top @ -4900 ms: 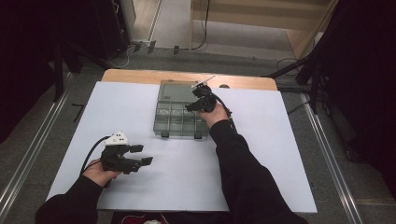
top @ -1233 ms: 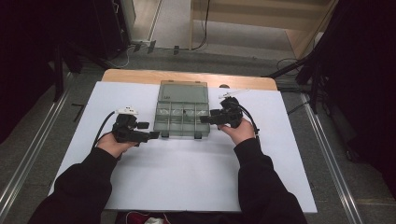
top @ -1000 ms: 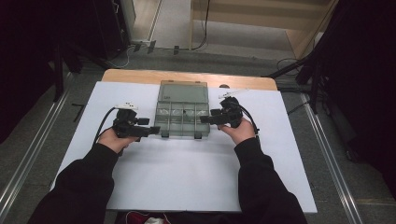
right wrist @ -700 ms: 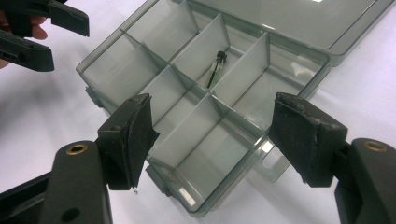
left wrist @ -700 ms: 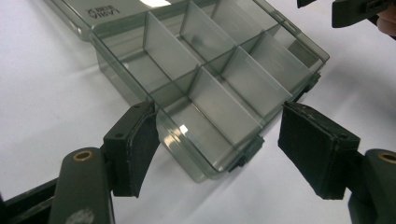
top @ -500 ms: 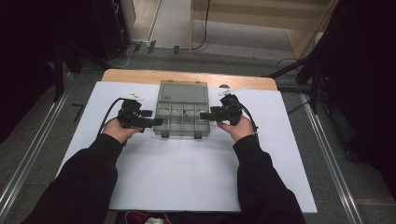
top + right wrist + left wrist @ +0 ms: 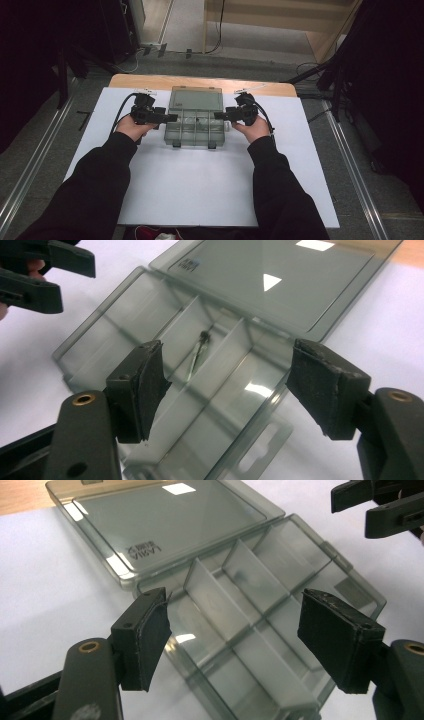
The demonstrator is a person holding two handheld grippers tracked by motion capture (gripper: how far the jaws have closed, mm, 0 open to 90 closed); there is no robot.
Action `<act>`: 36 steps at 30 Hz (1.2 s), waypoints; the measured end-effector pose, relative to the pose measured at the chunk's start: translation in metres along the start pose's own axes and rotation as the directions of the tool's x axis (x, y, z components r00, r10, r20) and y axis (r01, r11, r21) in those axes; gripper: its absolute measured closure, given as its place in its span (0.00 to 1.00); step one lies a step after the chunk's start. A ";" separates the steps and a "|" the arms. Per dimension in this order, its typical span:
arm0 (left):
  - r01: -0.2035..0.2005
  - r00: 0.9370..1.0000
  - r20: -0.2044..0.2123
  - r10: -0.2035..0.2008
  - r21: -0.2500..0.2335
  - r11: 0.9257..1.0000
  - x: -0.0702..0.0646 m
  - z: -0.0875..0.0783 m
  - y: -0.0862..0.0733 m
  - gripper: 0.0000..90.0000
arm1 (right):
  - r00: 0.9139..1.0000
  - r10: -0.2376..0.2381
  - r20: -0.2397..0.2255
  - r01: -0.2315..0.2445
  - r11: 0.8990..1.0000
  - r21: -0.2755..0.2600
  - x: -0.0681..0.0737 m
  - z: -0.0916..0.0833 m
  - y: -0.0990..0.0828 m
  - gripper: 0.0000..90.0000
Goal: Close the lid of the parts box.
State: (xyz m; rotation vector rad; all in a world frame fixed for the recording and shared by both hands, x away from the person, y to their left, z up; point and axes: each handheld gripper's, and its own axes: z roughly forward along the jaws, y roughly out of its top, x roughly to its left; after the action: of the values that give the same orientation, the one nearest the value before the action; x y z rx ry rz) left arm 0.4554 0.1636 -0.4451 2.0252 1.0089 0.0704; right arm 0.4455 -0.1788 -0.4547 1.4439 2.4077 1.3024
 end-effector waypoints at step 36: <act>0.066 0.971 -0.229 -0.067 -0.009 0.998 0.032 0.052 0.025 0.32 | 0.988 0.061 0.142 -0.063 0.998 0.008 -0.023 0.051 0.032 0.35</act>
State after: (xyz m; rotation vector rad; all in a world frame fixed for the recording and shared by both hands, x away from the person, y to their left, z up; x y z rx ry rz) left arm 0.5130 0.1430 -0.4699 2.0124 1.2187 0.2746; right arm 0.5031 -0.1572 -0.4741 1.5694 2.3024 1.1550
